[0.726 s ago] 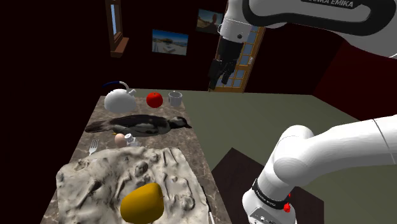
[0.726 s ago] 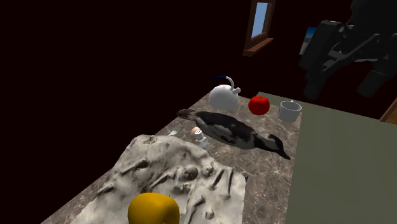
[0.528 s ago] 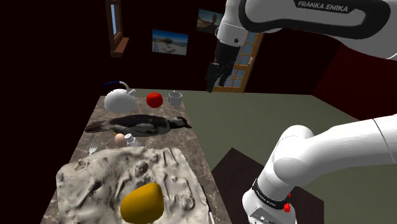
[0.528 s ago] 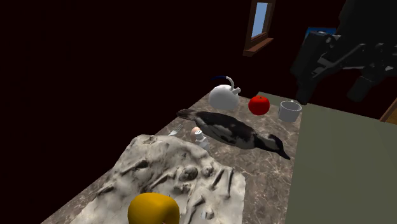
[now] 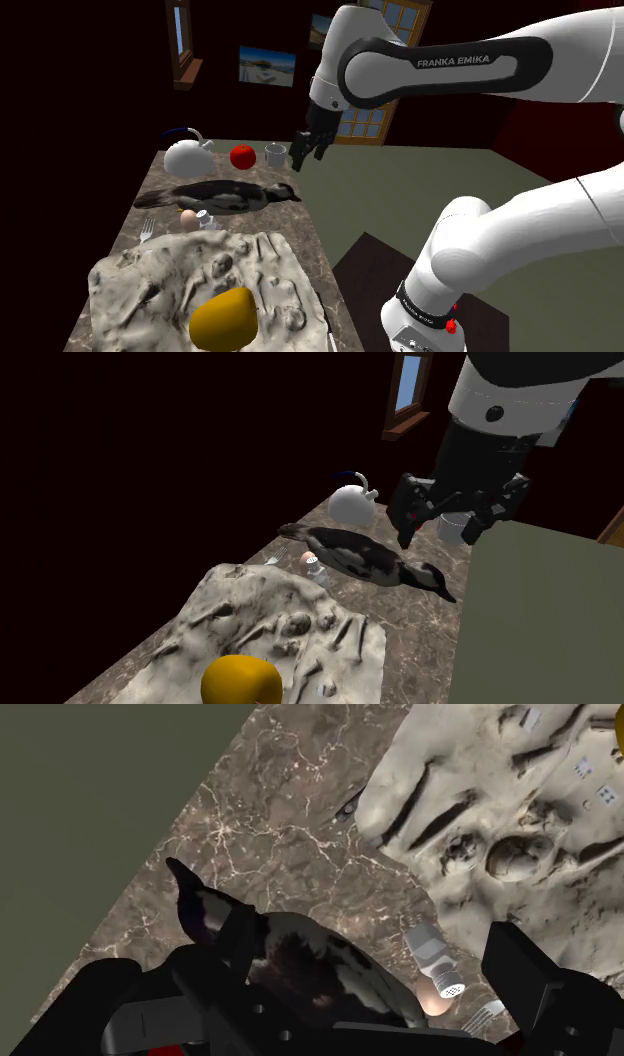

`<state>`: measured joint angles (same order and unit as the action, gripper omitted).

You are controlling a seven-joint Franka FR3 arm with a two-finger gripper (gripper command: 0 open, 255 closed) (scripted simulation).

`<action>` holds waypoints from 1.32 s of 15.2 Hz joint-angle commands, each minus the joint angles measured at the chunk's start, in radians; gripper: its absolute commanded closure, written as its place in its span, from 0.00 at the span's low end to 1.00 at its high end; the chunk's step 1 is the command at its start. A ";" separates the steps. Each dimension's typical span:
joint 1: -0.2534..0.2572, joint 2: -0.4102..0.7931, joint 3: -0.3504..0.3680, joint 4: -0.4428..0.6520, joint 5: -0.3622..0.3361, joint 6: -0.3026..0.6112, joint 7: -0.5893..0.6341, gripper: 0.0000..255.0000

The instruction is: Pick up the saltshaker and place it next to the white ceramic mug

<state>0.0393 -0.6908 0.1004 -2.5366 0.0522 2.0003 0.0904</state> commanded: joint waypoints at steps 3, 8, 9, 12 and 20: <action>0.009 0.104 0.050 -0.049 0.011 0.199 0.046 0.00; 0.002 0.269 0.112 -0.063 -0.005 0.431 0.112 0.00; -0.002 0.306 0.126 -0.060 -0.014 0.475 0.129 0.00; -0.024 0.425 0.170 -0.039 -0.063 0.603 0.193 0.00; -0.098 0.777 0.246 0.114 -0.490 0.844 0.578 0.00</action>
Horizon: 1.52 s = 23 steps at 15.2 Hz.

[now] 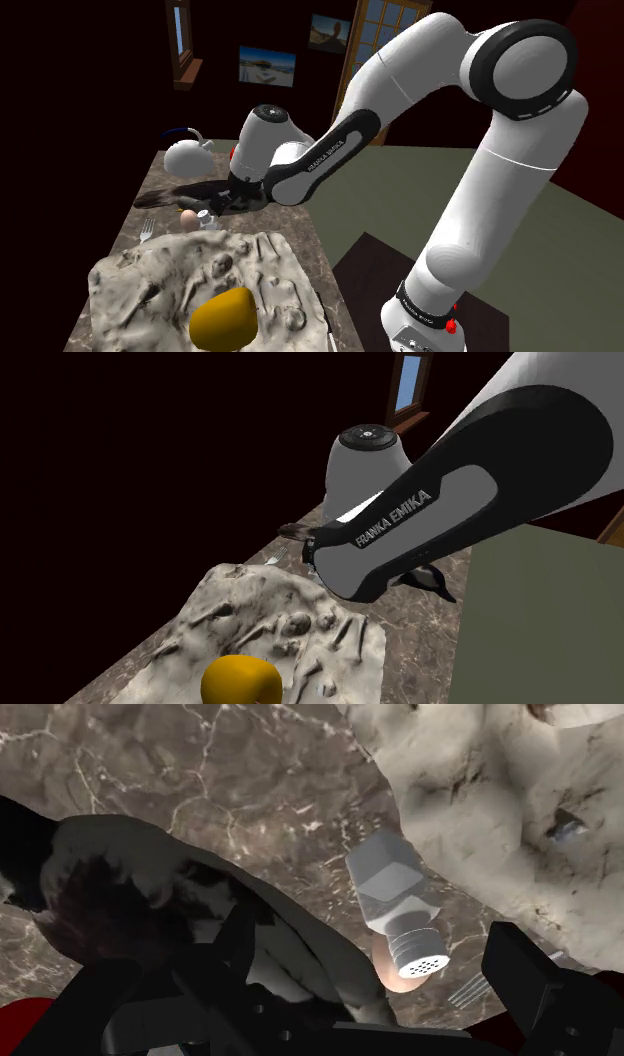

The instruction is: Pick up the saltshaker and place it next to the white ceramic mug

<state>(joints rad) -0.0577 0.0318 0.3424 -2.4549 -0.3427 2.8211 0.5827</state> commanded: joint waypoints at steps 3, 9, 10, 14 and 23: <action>0.066 0.185 -0.069 0.131 -0.303 0.063 0.270 0.00; 0.146 0.312 -0.160 0.227 -0.441 0.102 0.393 0.00; 0.153 0.327 -0.170 0.237 -0.454 0.108 0.404 0.00; 0.171 0.367 -0.195 0.264 -0.483 0.122 0.429 0.00; 0.172 0.366 -0.196 0.262 -0.484 0.123 0.431 1.00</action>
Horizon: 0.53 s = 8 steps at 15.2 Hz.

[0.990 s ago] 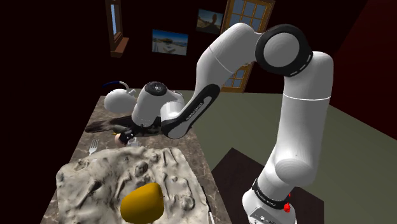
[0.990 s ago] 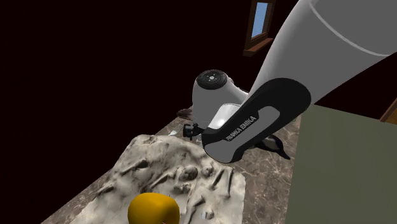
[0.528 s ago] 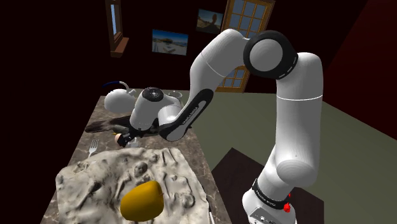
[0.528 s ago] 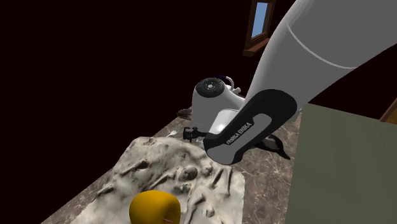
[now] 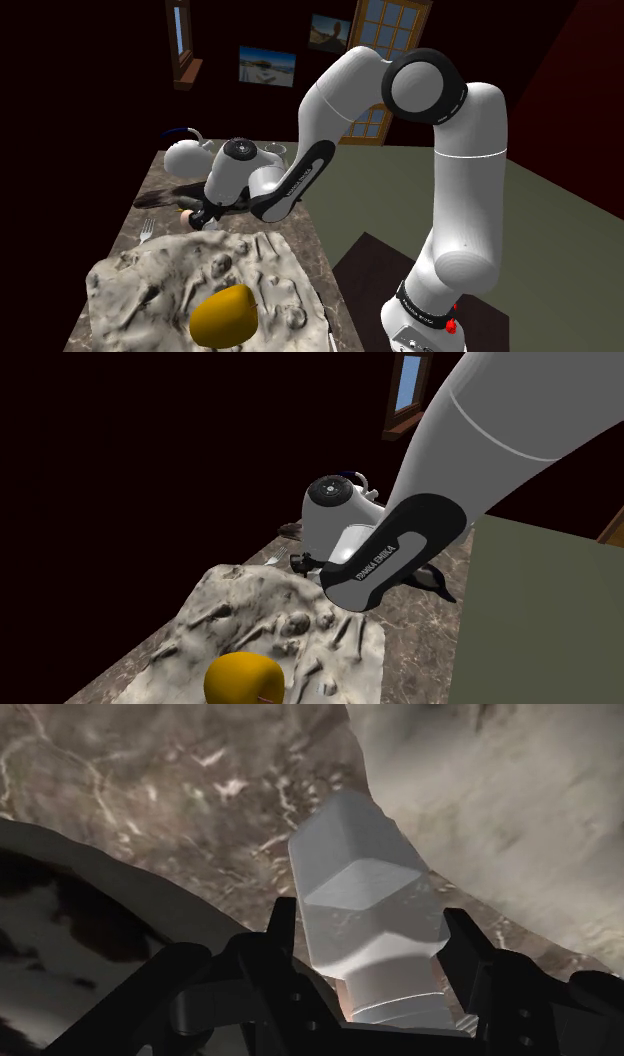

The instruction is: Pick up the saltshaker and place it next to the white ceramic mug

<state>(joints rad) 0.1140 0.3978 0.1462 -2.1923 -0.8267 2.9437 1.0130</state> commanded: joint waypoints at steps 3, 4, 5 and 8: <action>0.000 0.000 0.000 0.000 0.000 0.000 0.000 1.00; 0.000 0.000 0.000 0.000 0.000 0.000 0.000 1.00; 0.000 0.000 0.000 0.000 0.000 0.000 0.000 1.00; -0.011 -0.011 0.014 -0.003 0.017 -0.010 -0.018 1.00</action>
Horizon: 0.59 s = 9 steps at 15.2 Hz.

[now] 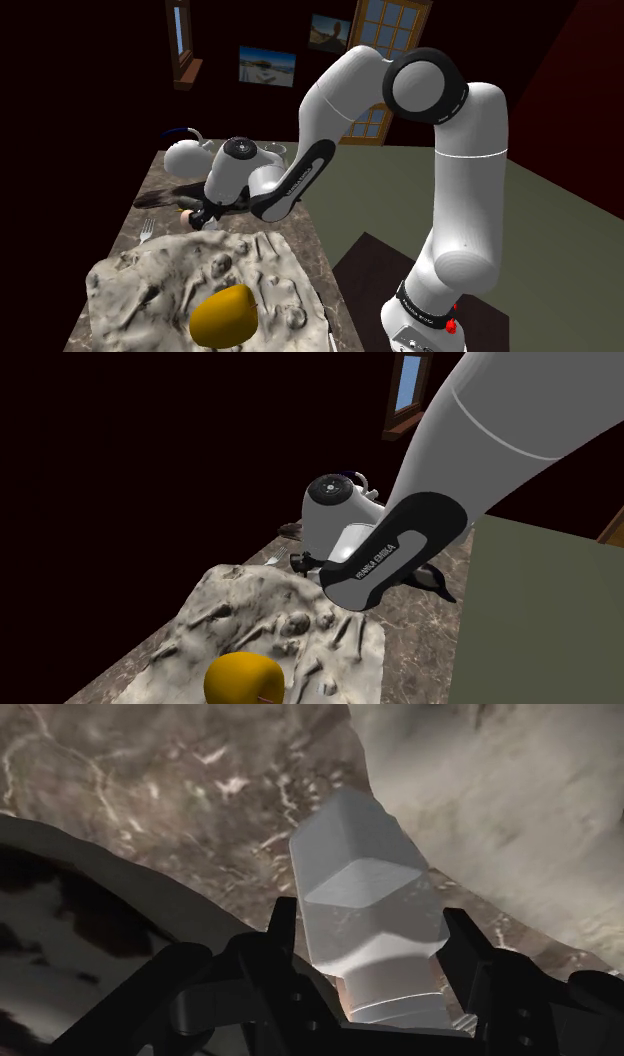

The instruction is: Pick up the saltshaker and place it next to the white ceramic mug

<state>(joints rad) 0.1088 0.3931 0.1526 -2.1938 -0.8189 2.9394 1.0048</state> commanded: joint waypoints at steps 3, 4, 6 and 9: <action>-0.036 -0.041 0.046 -0.012 0.059 -0.032 -0.058 1.00; -0.045 -0.053 0.058 -0.015 0.076 -0.040 -0.074 1.00; -0.064 -0.076 0.082 -0.020 0.110 -0.058 -0.105 1.00; -0.088 -0.109 0.116 -0.026 0.162 -0.085 -0.152 1.00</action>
<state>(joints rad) 0.0282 0.2928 0.2565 -2.2213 -0.6753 2.8659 0.8691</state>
